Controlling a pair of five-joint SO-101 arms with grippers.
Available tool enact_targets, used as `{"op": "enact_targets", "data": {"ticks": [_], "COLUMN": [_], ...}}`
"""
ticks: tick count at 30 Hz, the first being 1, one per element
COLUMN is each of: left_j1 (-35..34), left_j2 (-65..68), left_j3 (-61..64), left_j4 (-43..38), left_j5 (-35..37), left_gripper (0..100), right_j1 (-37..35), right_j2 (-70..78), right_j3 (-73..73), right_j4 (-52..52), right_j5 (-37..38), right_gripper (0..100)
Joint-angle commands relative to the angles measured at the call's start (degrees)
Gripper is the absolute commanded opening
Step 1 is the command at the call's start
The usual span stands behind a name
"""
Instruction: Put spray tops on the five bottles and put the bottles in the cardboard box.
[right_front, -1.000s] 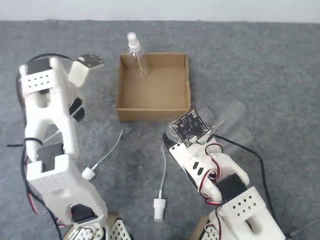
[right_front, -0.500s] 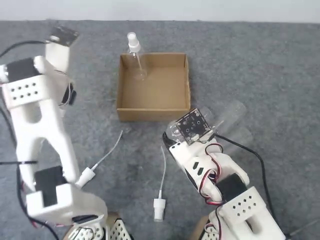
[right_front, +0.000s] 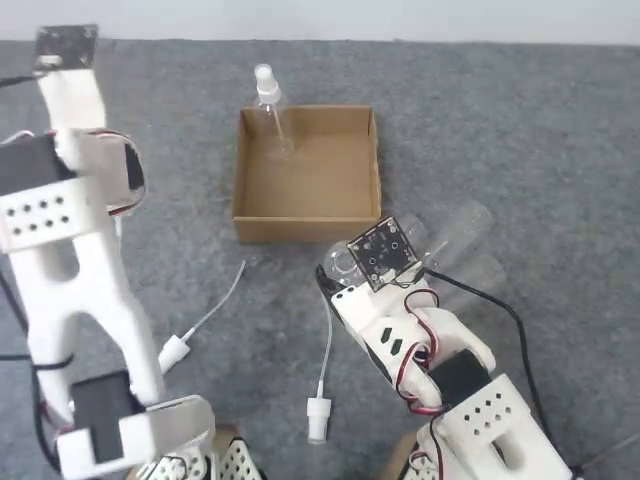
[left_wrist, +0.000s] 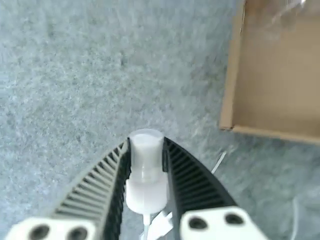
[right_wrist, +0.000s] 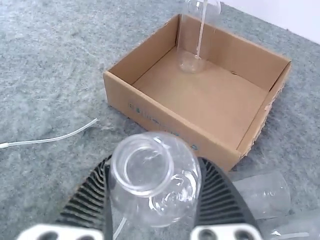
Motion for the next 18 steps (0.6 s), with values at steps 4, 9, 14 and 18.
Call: {"op": "enact_targets", "data": {"ticks": [4, 9, 14, 18], "left_j1": [5.19, 9.76, 13.01, 16.79], "left_j2": [-9.85, -12.75, -15.82, -17.49], "left_j3": [-3.03, -3.03, -3.03, -3.03], "left_j4": [-3.16, -3.43, -5.54, -6.86], "left_j5": [11.69, 18.64, 25.58, 31.12], "left_gripper": [1, 1, 1, 1], "right_j1": [-0.66, -0.84, -0.84, -0.84], "right_j2": [-2.42, -2.51, -2.51, -2.51], "right_j3": [-0.97, -0.97, -0.97, -0.97], "right_j4": [-1.71, -1.71, -1.71, -1.71], "right_j5": [-0.7, -0.7, -0.7, -0.62], "right_gripper": [0.6, 0.6, 0.6, 0.6]}}
